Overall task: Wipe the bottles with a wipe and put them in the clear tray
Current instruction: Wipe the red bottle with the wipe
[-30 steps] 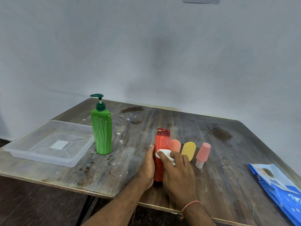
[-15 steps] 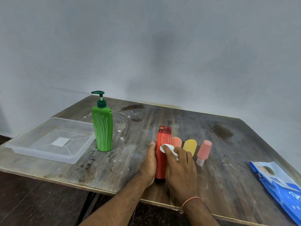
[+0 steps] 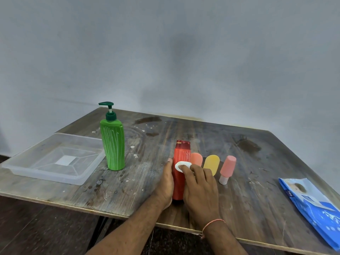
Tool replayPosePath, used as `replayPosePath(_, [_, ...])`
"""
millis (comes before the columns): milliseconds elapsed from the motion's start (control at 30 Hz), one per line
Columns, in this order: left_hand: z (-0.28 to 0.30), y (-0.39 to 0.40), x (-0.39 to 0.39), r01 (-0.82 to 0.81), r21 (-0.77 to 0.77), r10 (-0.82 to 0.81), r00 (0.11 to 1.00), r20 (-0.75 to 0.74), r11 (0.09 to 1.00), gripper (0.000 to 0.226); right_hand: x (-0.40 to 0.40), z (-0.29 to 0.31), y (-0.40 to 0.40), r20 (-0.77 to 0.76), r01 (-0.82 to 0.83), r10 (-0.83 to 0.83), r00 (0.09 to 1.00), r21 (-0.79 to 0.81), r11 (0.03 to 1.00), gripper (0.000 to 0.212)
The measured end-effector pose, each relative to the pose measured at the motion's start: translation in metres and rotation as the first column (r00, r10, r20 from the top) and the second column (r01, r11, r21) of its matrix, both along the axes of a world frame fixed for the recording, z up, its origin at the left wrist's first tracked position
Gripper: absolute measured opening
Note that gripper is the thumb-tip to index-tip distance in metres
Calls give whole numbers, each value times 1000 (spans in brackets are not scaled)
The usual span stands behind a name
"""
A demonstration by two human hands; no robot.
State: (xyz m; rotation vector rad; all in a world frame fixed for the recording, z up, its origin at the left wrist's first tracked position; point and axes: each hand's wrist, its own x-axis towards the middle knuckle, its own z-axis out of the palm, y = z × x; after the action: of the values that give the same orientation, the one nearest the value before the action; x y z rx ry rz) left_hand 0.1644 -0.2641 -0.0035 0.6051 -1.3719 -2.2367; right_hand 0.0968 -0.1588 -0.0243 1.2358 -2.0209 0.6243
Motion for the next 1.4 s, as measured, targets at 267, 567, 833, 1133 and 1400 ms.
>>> replayPosePath(267, [1, 0, 0, -15, -26, 15, 1000, 22, 1000, 70, 1, 3, 0, -15, 3, -2, 1000, 13, 1000, 46])
replayPosePath(567, [2, 2, 2, -16, -53, 17, 1000, 19, 998, 68, 5, 5, -3, -4, 20, -20, 1000, 9, 1000, 48])
replayPosePath(833, [3, 3, 1, -9, -79, 10, 1000, 12, 997, 70, 5, 6, -6, 32, 43, -42, 999, -32, 999, 49])
replayPosePath(1133, [4, 3, 1, -6, -89, 5, 1000, -4, 996, 67, 2, 4, -10, 40, 62, -60, 997, -57, 996, 51])
replayPosePath(1400, [5, 3, 0, 1, -77, -2, 1000, -13, 997, 67, 3, 5, -10, 56, 72, -68, 996, -76, 995, 46])
